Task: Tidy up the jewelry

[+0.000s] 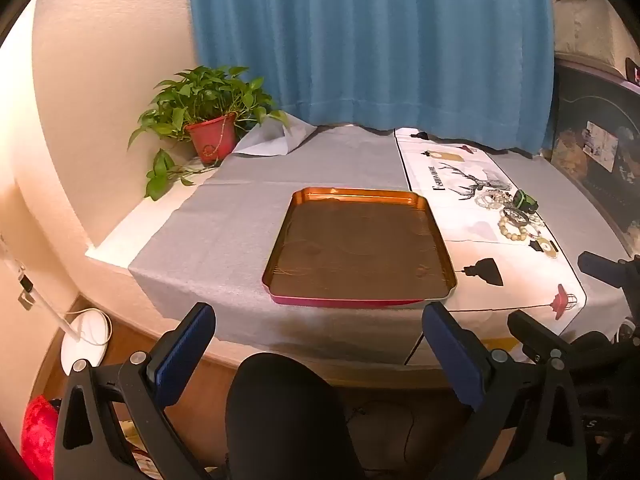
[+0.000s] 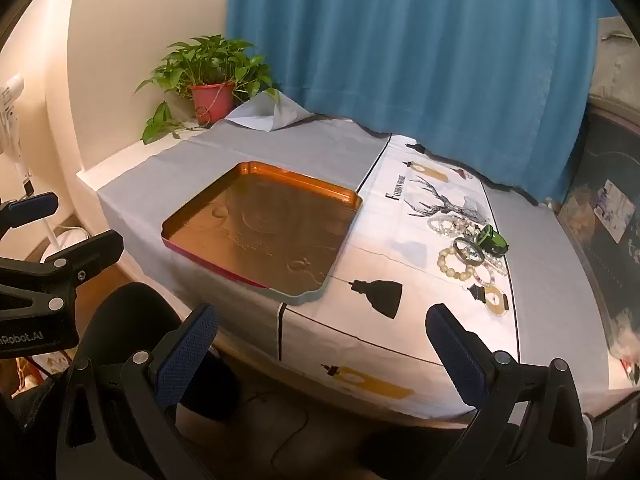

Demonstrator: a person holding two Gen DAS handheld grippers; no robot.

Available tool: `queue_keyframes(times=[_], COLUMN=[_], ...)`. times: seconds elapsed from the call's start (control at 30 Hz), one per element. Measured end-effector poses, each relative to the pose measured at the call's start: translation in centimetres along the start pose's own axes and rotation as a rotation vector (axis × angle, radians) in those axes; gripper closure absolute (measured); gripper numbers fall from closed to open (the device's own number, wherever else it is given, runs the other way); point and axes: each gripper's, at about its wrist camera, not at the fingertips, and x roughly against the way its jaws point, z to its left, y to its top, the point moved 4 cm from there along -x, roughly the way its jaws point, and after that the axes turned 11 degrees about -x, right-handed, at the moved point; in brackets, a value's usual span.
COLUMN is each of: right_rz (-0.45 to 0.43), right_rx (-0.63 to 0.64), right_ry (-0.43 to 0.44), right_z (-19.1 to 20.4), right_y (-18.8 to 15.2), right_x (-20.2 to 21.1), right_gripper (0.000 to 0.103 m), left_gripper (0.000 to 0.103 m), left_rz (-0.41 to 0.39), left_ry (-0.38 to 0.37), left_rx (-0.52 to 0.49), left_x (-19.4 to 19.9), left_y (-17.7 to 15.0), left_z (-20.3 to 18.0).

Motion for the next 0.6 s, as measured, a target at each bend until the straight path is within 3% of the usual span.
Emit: queue_keyframes(times=[0.6], right_rz=[-0.002], right_rx=[-0.021], right_ry=[0.019], right_z=[-0.04], right_y=[-0.7], right_x=[0.21], right_gripper=[0.0], left_gripper=[0.0], left_rz=[0.007], left_ry=[0.0], left_rx=[-0.007], left_x=[-0.04], left_y=[0.03], left_z=[-0.12])
